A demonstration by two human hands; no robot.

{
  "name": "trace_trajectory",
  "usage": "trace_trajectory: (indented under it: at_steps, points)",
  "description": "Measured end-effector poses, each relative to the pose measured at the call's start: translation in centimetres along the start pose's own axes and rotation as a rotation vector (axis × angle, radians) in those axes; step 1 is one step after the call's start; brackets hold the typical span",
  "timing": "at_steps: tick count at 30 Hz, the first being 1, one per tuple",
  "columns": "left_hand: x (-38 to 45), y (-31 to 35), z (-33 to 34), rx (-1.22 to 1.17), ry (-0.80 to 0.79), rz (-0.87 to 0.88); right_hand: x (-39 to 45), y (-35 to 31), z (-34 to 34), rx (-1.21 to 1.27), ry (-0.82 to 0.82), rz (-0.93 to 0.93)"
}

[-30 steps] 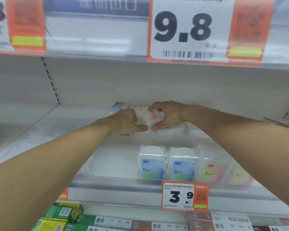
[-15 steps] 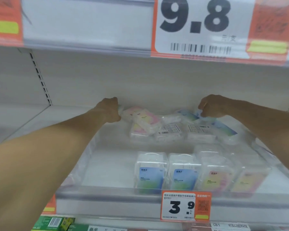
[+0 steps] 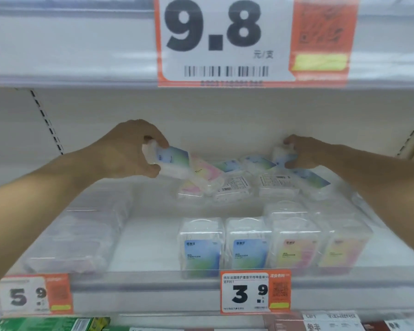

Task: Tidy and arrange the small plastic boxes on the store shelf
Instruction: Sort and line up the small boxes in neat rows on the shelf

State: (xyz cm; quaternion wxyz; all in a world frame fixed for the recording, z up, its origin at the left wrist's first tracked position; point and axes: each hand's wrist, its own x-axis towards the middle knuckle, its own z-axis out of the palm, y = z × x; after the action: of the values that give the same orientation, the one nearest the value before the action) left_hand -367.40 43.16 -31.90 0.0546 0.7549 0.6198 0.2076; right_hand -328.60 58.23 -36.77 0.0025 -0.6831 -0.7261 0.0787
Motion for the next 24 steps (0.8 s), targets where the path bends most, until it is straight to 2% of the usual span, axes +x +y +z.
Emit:
trace_trajectory:
  at_steps: [4, 7, 9, 11, 16, 21, 24]
  points:
    - [-0.7, 0.4, -0.4, -0.175, -0.118, 0.065, -1.2, -0.5, -0.5, -0.095, 0.165, -0.059]
    - [-1.0, 0.6, -0.5, -0.213, -0.152, 0.13, -3.3, -2.0, -2.6, 0.095, 0.358, -0.145]
    - [-1.4, 1.0, -0.5, -0.229, -0.167, 0.157, -5.8, -3.9, -4.2, 0.307, 0.386, -0.215]
    - [-1.8, 1.5, -0.6, -0.275, -0.197, 0.157, -8.5, -6.0, -5.5, 0.464, 0.287, -0.255]
    - [-2.5, 3.1, 0.4, -0.389, -0.216, 0.071, -13.1, -8.8, -5.2, 0.648, -0.203, -0.361]
    - [-2.7, 3.9, 1.8, -0.459, -0.236, 0.034, -13.9, -11.1, -3.0, 0.473, -0.374, -0.361]
    - [-2.5, 3.9, 2.7, -0.475, -0.306, -0.056, -13.9, -11.9, -2.5, 0.346, -0.388, -0.351]
